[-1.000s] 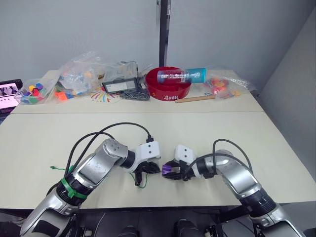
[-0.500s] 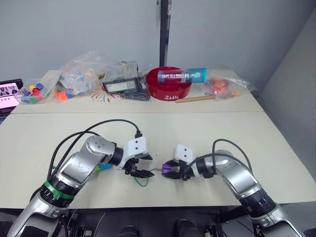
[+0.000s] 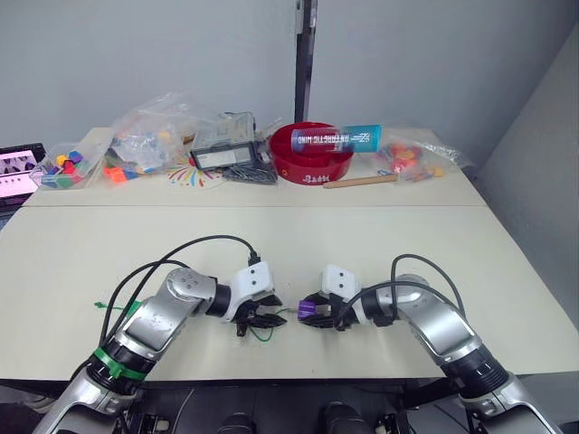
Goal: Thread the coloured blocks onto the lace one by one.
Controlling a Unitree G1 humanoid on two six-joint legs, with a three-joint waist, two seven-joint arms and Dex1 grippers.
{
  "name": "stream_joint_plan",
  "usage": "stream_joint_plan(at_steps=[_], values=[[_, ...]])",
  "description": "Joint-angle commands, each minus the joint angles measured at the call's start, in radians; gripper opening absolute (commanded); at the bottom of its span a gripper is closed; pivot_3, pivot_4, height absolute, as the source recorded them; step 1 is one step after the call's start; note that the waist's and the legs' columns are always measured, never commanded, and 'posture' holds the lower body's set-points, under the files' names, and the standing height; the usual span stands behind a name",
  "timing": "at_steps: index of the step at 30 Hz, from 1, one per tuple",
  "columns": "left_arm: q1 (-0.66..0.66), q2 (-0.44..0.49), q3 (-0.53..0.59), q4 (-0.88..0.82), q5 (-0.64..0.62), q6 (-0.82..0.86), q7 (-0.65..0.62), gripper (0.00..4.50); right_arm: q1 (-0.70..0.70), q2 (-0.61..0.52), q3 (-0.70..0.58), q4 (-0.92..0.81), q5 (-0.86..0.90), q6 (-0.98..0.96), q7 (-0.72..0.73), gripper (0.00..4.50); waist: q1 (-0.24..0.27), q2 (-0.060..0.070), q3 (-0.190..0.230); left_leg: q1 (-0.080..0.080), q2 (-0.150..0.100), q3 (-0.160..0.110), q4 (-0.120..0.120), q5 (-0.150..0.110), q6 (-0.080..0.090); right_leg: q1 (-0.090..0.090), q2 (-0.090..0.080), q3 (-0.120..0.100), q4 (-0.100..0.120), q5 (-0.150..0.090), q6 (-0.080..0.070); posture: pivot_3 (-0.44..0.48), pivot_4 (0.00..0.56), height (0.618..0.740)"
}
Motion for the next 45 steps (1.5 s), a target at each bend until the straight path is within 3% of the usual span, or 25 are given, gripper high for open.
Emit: stream_joint_plan(at_steps=[1,2,3,26,30,32,37,40,45], values=[[-0.007,-0.003,-0.006,-0.014,0.009,-0.018,0.006,0.49,0.013,-0.020,-0.005,0.009,-0.009,0.019,-0.020,1.38,0.000,0.000,0.000,0.000,0.000,0.000,0.000,0.000,0.000,0.000,0.000,0.000,0.000,0.000,0.000,0.000,0.150,0.731],[-0.008,-0.002,-0.009,-0.014,0.012,-0.018,0.005,0.11,0.014,-0.020,-0.005,0.008,-0.008,0.020,-0.020,1.38,0.000,0.000,0.000,0.000,0.000,0.000,0.000,0.000,0.000,0.000,0.000,0.000,0.000,0.000,0.000,0.000,0.150,0.731],[-0.010,-0.002,-0.011,-0.012,0.015,-0.018,0.005,0.02,0.014,-0.020,-0.005,0.008,-0.008,0.020,-0.020,1.38,0.000,0.000,0.000,0.000,0.000,0.000,0.000,0.000,0.000,0.000,0.000,0.000,0.000,0.000,0.000,0.000,0.150,0.731],[-0.075,-0.075,-0.036,-0.006,0.014,-0.012,0.002,0.02,0.015,-0.008,0.000,0.010,-0.006,0.020,-0.031,1.38,0.000,0.000,0.000,0.000,0.000,0.000,0.000,0.000,0.000,0.000,0.000,0.000,0.000,0.000,0.000,0.000,0.150,0.731],[-0.070,-0.058,-0.010,-0.017,-0.013,-0.019,-0.030,1.18,0.020,-0.007,-0.006,-0.003,0.010,0.035,-0.029,1.38,0.000,0.000,0.000,0.000,0.000,0.000,0.000,0.000,0.000,0.000,0.000,0.000,0.000,0.000,0.000,0.000,0.150,0.731],[-0.072,-0.046,0.003,-0.023,-0.021,-0.024,-0.041,1.76,0.020,-0.011,-0.009,-0.007,0.016,0.035,-0.029,2.41,0.000,0.000,0.000,0.000,0.000,0.000,0.000,0.000,0.000,0.000,0.000,0.000,0.000,0.000,0.000,0.000,0.150,0.731],[-0.073,-0.012,0.019,-0.033,-0.038,-0.056,-0.078,3.50,0.009,-0.016,-0.038,-0.032,0.058,0.064,-0.028,4.18,-0.002,0.000,0.000,-0.001,0.000,0.000,0.000,0.000,0.000,-0.001,0.000,0.000,-0.001,0.000,0.000,0.000,0.150,0.731],[-0.073,-0.014,0.014,-0.026,-0.037,-0.081,-0.087,4.39,0.005,-0.038,-0.062,-0.054,0.076,0.077,-0.028,4.50,-0.001,0.000,0.000,-0.001,0.000,0.000,0.000,0.000,0.000,-0.001,0.000,0.000,-0.001,0.000,0.000,0.000,0.150,0.731],[-0.079,-0.065,-0.020,0.035,-0.010,-0.171,-0.082,4.45,0.061,-0.109,-0.119,-0.122,0.117,0.088,-0.016,4.50,0.012,0.000,0.000,-0.002,-0.001,0.000,0.000,0.000,0.000,-0.001,-0.001,-0.001,-0.002,0.000,0.001,0.000,0.150,0.731]])
